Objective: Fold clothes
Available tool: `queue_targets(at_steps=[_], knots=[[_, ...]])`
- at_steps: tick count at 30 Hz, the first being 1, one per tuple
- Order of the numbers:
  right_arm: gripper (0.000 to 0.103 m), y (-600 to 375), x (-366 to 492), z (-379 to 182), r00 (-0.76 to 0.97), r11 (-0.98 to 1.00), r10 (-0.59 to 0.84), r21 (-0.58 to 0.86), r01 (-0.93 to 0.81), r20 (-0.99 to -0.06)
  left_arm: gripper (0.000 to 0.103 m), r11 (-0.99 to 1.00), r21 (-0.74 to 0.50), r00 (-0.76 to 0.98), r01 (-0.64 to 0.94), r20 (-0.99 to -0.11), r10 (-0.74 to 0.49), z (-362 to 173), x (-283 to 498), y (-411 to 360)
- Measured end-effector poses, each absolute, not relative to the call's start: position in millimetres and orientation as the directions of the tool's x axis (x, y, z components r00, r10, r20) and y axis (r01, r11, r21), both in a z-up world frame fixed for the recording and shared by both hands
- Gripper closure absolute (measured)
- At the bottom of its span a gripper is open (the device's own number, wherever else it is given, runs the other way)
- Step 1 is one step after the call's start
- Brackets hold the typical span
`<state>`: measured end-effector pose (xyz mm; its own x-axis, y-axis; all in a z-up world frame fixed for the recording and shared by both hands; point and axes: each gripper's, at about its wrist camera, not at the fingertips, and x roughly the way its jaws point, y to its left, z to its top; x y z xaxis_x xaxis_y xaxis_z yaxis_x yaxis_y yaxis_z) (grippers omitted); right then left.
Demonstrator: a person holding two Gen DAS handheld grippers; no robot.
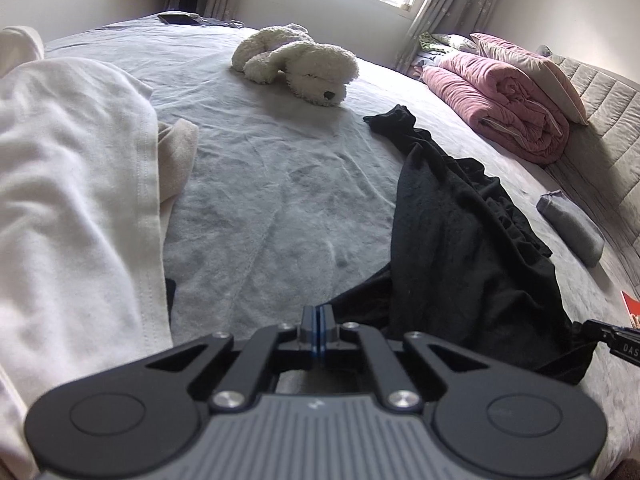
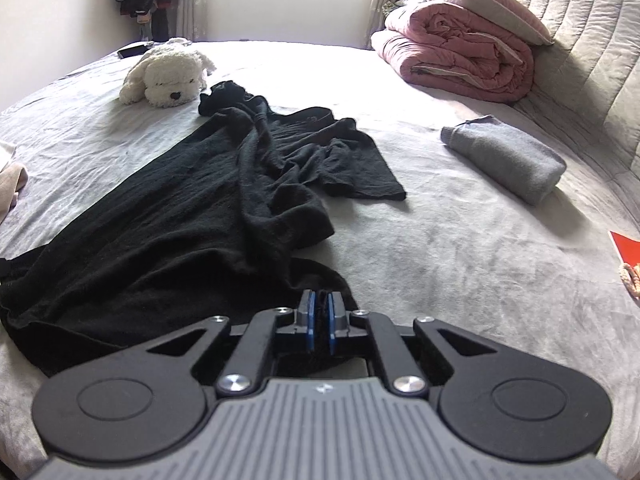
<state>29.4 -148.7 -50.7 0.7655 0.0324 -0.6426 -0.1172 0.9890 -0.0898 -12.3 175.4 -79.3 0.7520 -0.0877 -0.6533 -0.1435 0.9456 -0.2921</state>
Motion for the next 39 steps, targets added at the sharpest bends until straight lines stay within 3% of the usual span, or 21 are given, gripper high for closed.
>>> queue_targets(at_steps=[19, 35, 37, 39], knots=[[0.097, -215, -45, -22, 0.772, 0.999, -0.034, -0.023, 0.026, -0.635, 0.102, 0.945, -0.303, 0.763, -0.125, -0.638, -0.104, -38, -82, 181], [0.096, -223, -44, -61, 0.667, 0.998, 0.019, 0.051, 0.028, -0.745, 0.102, 0.971, -0.223, 0.651, -0.082, -0.75, -0.118, -77, -81, 178], [0.095, -225, -42, -63, 0.656, 0.998, 0.026, 0.059, 0.028, -0.755, 0.1, 0.972, -0.223, 0.648, -0.07, -0.752, -0.125, -75, -79, 178], [0.086, -226, -42, -63, 0.657, 0.997, 0.035, 0.069, 0.026, -0.753, 0.093, 0.972, -0.228, 0.643, -0.061, -0.753, -0.136, -73, -77, 178]])
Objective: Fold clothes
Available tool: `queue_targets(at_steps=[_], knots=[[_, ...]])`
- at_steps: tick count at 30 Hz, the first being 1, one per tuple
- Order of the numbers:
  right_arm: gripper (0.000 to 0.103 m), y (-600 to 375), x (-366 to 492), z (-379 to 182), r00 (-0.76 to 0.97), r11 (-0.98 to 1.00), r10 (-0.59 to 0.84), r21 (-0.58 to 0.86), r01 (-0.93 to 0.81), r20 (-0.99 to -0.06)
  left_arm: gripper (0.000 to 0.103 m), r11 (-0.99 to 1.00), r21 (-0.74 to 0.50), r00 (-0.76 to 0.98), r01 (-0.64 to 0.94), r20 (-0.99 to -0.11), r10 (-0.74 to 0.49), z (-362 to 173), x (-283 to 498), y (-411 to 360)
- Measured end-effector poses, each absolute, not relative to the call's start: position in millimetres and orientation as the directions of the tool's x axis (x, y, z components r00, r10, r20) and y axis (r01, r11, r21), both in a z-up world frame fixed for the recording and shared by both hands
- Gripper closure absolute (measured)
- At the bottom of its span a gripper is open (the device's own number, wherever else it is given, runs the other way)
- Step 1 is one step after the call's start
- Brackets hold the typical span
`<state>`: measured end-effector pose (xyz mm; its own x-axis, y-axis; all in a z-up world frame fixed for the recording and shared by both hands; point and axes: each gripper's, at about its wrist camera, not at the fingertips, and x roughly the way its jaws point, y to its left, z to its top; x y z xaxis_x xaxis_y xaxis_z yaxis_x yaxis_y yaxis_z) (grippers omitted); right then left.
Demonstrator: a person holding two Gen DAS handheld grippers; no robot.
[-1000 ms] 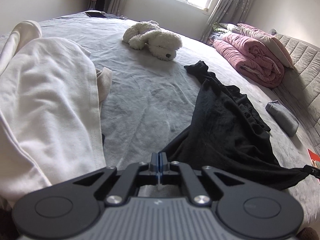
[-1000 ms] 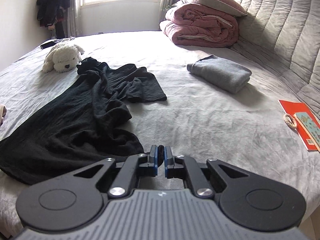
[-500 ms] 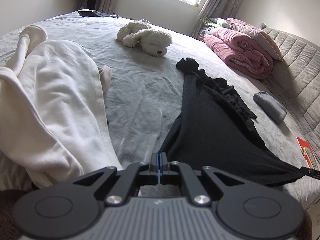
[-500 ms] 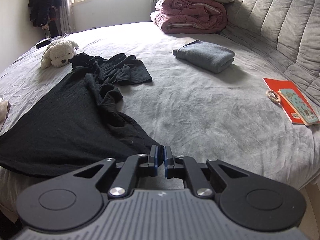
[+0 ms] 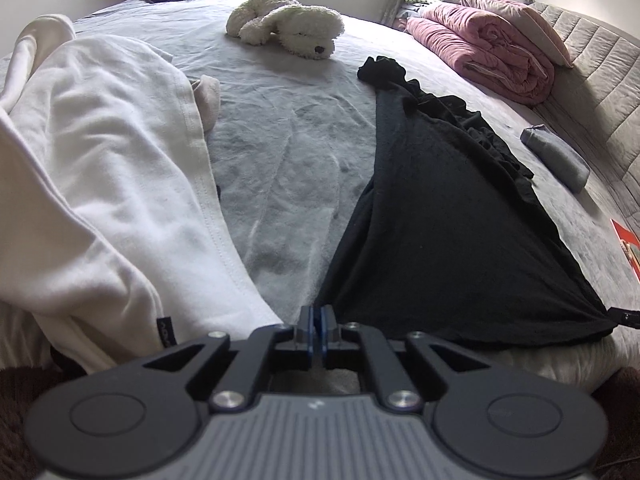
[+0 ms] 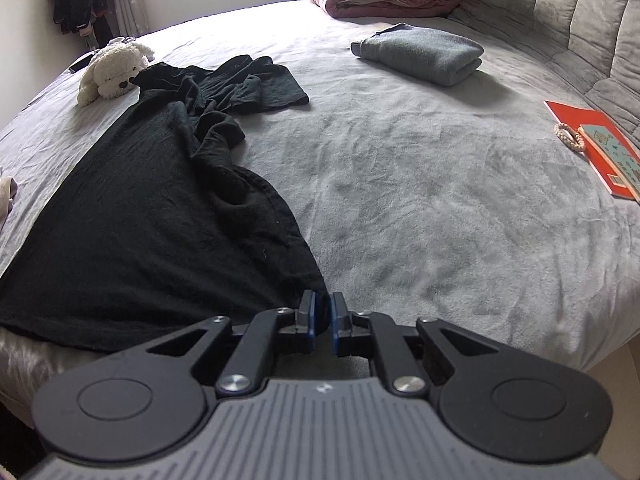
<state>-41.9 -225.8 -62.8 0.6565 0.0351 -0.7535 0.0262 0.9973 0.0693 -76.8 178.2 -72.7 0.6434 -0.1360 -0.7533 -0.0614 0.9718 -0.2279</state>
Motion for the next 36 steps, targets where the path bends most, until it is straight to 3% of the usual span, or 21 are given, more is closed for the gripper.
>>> queue_targets(at_steps=[3, 4, 6, 14, 20, 36], knots=[[0.081, -229, -41, -59, 0.664, 0.997, 0.04, 0.071, 0.019, -0.746, 0.069, 0.967, -0.251, 0.642, -0.043, -0.749, -0.166, -69, -74, 179], [0.073, -230, -40, -57, 0.668, 0.997, 0.04, 0.074, 0.022, -0.743, 0.067, 0.969, -0.245, 0.643, -0.037, -0.748, -0.165, -68, -72, 178], [0.066, -234, -37, -54, 0.676, 0.996, 0.045, 0.085, 0.026, -0.736, 0.067, 0.973, -0.23, 0.644, -0.024, -0.748, -0.161, -64, -69, 176], [0.066, -246, -4, -45, 0.682, 0.991, 0.084, 0.132, 0.018, -0.726, 0.061, 0.976, -0.216, 0.65, 0.017, -0.74, -0.175, -50, -32, 164], [0.066, -256, 39, -37, 0.678, 0.968, 0.176, 0.25, 0.012, -0.714, 0.058, 0.973, -0.222, 0.652, 0.067, -0.729, -0.211, -36, 10, 144], [0.066, -266, 183, -57, 0.625, 0.918, 0.3, 0.396, 0.015, -0.72, 0.054, 0.948, -0.203, 0.645, 0.246, -0.696, -0.316, -20, 176, 57]])
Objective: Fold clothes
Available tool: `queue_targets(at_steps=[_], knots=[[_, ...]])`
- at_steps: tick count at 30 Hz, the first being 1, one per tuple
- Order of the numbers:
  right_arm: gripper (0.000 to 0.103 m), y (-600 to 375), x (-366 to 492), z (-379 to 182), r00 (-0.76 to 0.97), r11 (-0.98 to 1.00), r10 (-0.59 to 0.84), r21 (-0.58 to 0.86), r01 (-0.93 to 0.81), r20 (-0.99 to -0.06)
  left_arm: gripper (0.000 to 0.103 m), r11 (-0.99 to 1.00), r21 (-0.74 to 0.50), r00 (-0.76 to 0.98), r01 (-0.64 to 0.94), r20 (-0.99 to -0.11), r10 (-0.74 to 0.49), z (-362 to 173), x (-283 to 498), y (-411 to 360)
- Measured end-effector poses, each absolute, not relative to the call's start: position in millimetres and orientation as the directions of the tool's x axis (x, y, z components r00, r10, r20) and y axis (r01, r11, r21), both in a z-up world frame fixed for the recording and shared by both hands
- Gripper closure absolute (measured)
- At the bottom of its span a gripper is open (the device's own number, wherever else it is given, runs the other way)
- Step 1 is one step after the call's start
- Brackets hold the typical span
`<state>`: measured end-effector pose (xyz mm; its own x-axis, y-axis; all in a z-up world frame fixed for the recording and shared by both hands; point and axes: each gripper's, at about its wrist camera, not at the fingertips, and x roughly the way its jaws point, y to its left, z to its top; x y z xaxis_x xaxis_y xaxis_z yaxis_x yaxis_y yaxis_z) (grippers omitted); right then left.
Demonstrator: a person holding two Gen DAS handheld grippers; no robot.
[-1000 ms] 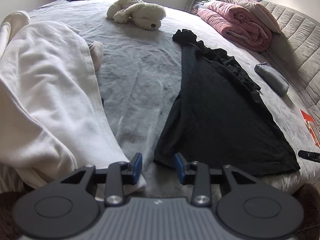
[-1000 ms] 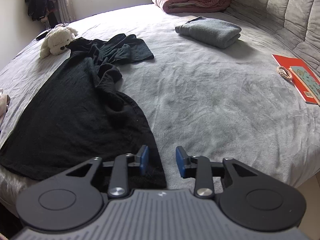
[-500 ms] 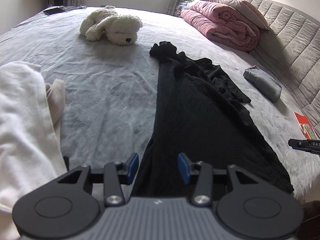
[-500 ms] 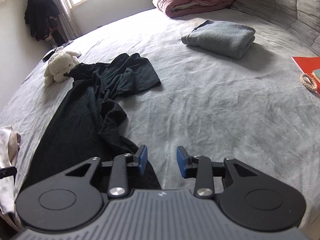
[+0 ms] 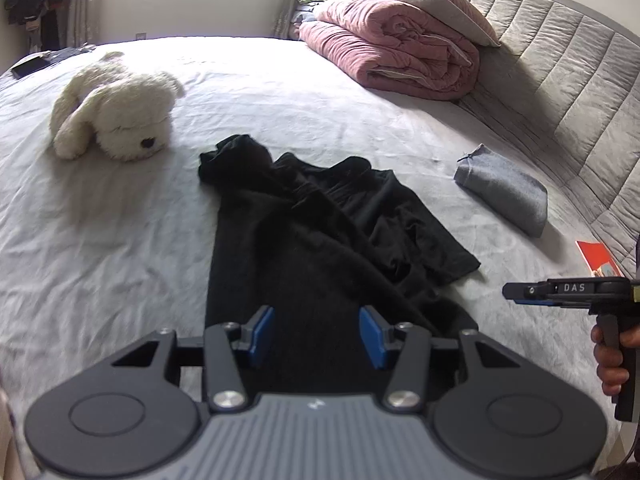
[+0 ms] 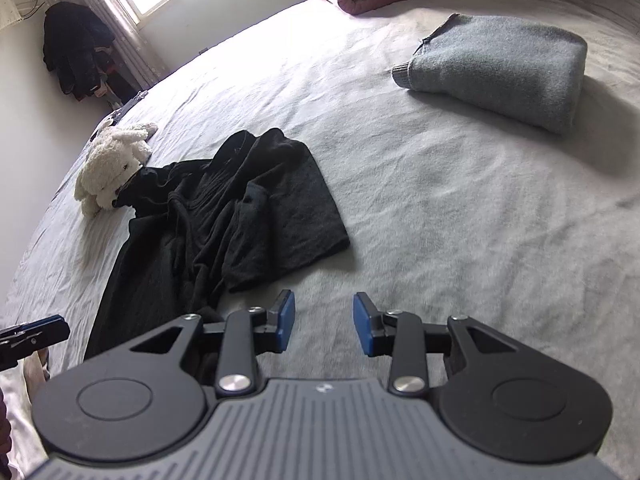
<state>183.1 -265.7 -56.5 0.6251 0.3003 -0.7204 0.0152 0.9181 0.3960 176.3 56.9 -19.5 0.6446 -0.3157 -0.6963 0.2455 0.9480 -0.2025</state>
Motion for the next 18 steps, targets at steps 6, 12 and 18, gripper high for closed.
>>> queue_targets(at_steps=[6, 12, 18], knots=[[0.066, -277, 215, -68, 0.62, 0.908, 0.318, 0.418, 0.018, -0.717, 0.055, 0.931, -0.208, 0.642, 0.3, -0.678, -0.358, -27, 236, 21], [0.067, -282, 227, -79, 0.618, 0.886, 0.373, 0.464, -0.015, -0.692, 0.056, 0.923, -0.219, 0.641, 0.317, -0.667, -0.379, -41, 291, -11], [0.068, -286, 232, -87, 0.622, 0.859, 0.417, 0.511, -0.03, -0.663, 0.056, 0.93, -0.23, 0.649, 0.286, -0.668, -0.364, -59, 340, -33]])
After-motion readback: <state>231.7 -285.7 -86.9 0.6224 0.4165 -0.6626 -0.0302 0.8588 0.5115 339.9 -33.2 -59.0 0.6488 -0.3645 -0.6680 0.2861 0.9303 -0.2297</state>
